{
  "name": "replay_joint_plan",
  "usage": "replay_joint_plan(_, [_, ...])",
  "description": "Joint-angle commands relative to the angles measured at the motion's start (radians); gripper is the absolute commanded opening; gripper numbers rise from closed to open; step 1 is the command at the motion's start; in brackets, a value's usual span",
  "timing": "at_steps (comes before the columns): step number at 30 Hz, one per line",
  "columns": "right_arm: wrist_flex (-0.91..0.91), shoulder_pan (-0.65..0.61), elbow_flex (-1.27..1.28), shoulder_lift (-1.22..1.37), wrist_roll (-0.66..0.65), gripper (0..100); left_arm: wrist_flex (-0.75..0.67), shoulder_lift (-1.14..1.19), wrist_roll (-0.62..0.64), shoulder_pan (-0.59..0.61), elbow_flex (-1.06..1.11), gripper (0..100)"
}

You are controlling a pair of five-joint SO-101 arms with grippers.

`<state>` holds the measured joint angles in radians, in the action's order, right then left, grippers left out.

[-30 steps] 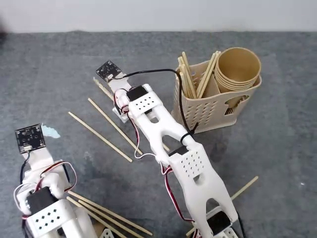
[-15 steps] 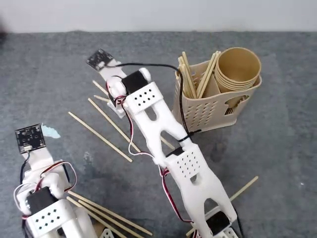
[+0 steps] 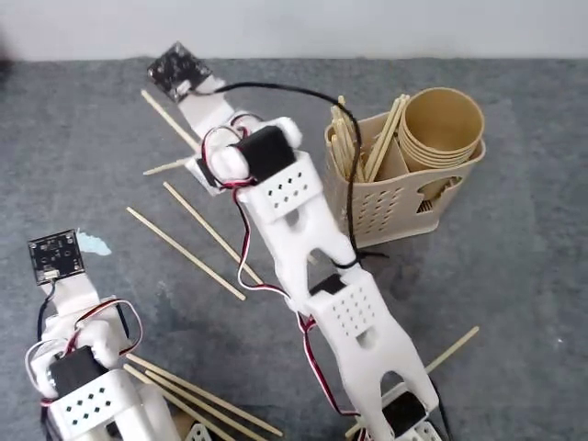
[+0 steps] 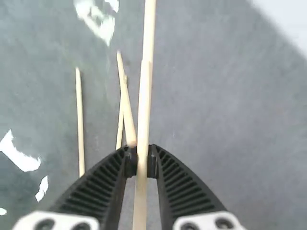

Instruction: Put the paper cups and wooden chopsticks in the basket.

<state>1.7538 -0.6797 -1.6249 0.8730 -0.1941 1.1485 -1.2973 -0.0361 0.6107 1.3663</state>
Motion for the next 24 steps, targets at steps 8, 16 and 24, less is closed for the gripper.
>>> replay_joint_plan(8, [0.045,0.081,-0.049,-0.320,0.037,0.6,-0.020,-0.012,0.005,-0.005,-0.001,1])
replay_joint_plan(16, [0.039,0.189,-0.055,-0.504,0.040,0.6,-0.020,-0.012,0.005,-0.005,-0.001,1])
replay_joint_plan(24, [0.022,0.309,-0.057,-0.648,0.075,0.6,-0.020,-0.012,0.003,-0.055,0.012,1])
